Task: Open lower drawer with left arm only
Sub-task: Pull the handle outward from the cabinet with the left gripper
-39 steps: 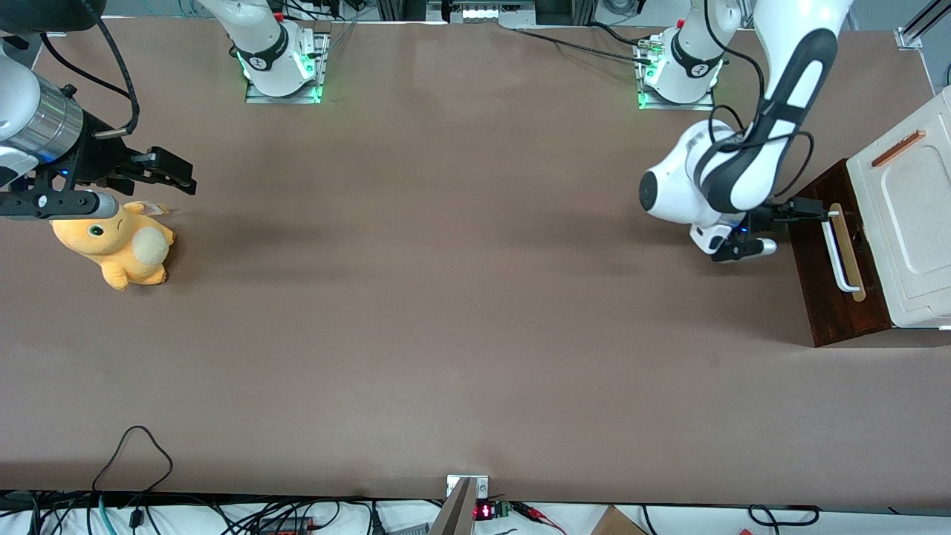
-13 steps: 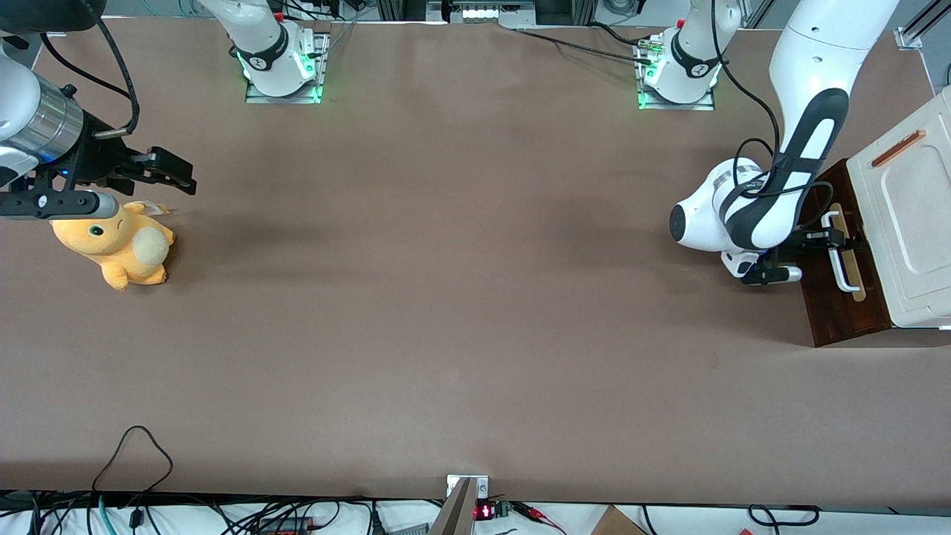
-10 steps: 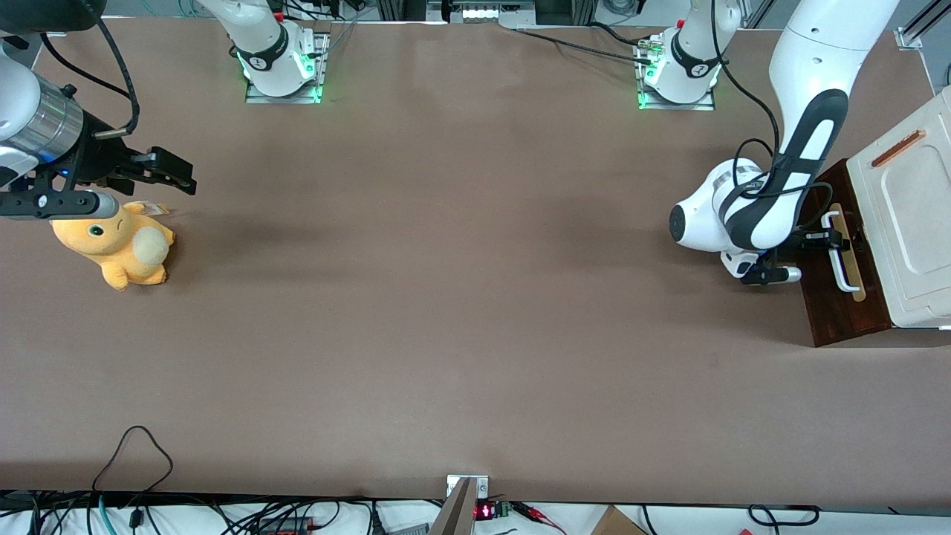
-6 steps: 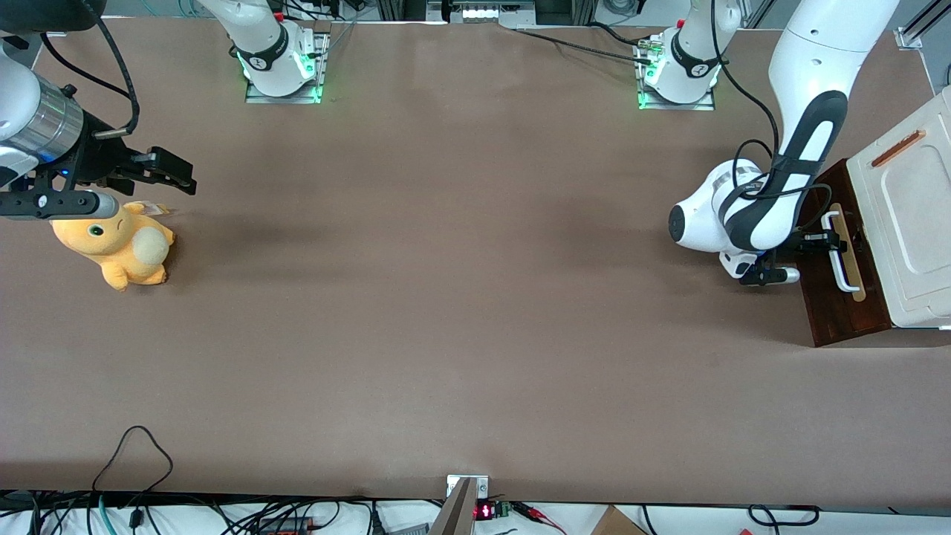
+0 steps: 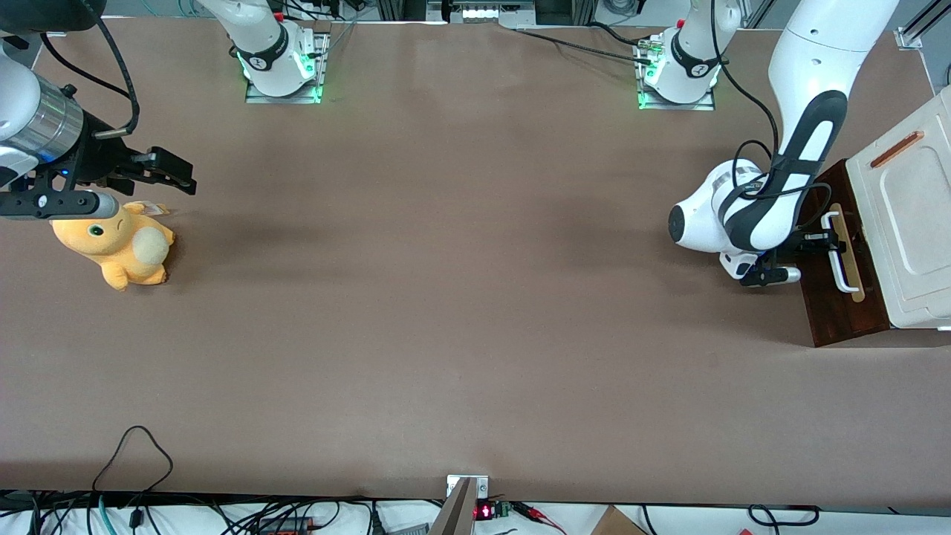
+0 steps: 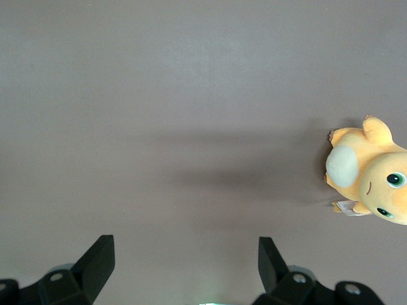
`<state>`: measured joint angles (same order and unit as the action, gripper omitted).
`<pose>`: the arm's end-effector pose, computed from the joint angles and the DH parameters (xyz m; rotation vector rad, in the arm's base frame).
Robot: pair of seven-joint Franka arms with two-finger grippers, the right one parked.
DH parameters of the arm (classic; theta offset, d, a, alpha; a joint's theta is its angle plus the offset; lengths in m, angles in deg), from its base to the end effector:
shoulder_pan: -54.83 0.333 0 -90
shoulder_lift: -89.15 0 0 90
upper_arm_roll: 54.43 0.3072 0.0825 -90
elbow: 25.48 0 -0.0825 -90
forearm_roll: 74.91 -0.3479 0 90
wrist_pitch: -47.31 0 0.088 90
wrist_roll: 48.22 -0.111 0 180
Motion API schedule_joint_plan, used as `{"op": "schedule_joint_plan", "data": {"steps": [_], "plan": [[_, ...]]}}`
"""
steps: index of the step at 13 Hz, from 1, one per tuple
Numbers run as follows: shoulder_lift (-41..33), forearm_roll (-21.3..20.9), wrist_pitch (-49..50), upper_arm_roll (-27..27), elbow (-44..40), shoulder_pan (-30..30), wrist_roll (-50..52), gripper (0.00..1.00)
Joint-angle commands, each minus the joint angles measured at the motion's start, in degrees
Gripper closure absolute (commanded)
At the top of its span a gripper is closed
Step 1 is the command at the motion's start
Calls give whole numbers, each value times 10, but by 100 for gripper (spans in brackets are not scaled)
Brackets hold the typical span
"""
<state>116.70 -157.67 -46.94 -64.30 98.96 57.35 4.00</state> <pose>0.4930 0.0399 0.2030 -1.7671 0.1797 0.1002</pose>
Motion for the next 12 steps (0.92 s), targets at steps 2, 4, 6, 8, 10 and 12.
{"op": "schedule_joint_plan", "data": {"steps": [2,4,6,8,10,12], "plan": [[4,-3,-3,0,-12,-30,-19,100],[1,-1,-2,-10,-13,-45,-19,100],[-6,21,-1,-36,-18,-53,-19,100],[-6,57,2,-57,-29,-62,-19,100],[-6,58,3,-64,-29,-66,-19,100],[-6,73,4,-74,-29,-72,-19,100]]}}
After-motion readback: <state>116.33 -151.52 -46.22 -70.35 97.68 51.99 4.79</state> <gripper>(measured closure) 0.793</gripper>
